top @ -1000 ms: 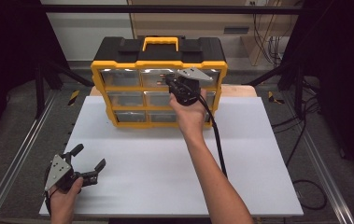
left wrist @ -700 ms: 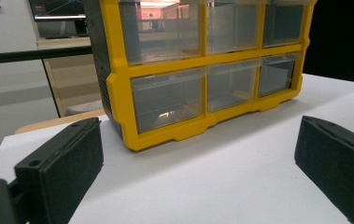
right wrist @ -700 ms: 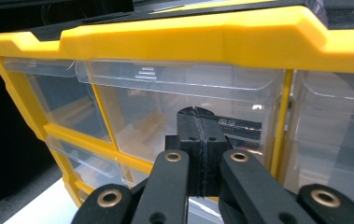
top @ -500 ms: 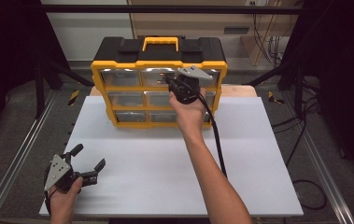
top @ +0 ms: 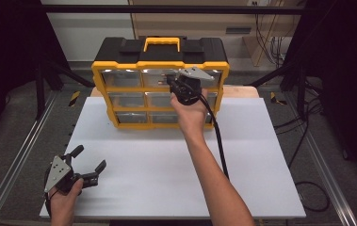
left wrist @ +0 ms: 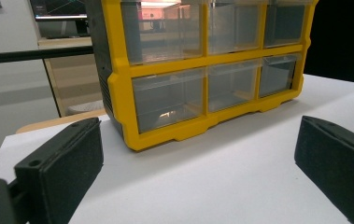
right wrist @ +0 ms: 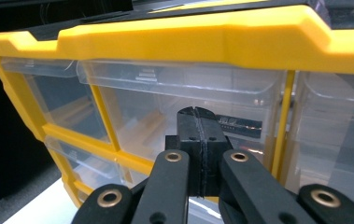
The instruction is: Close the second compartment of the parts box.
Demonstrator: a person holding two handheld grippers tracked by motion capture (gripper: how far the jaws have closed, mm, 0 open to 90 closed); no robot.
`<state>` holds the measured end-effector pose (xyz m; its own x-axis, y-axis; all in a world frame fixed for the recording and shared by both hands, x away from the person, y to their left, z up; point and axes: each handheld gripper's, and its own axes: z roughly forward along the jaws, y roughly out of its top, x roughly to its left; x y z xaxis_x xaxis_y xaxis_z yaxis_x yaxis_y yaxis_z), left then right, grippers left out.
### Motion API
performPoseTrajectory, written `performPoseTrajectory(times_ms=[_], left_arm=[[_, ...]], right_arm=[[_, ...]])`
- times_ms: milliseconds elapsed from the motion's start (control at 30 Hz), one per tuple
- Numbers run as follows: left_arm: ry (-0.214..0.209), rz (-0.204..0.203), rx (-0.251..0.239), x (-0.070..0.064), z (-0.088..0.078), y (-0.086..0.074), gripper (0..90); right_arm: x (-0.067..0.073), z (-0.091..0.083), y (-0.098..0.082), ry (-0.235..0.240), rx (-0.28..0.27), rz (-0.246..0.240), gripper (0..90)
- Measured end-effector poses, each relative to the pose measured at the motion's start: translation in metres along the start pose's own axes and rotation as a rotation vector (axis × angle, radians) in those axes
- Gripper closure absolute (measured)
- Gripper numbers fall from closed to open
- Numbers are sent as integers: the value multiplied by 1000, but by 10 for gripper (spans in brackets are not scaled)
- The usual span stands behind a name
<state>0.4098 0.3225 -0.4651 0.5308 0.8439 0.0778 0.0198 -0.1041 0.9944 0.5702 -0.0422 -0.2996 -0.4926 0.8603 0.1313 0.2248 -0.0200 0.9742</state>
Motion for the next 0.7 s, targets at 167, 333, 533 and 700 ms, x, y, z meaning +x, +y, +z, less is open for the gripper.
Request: performPoseTrajectory(times_ms=[167,333,533,700], left_arm=[[0,0,3,0,0,0,9],[-3,3,4,-1,0,0,9],[-4,5,5,-2,1,0,9],[-8,7,5,-3,1,0,8]], right_arm=[[8,-8,1,12,1,-56,900],[13,-17,3,34,1,-71,900],[15,-30,3,52,0,-95,900],[10,-39,3,52,-3,-96,900]])
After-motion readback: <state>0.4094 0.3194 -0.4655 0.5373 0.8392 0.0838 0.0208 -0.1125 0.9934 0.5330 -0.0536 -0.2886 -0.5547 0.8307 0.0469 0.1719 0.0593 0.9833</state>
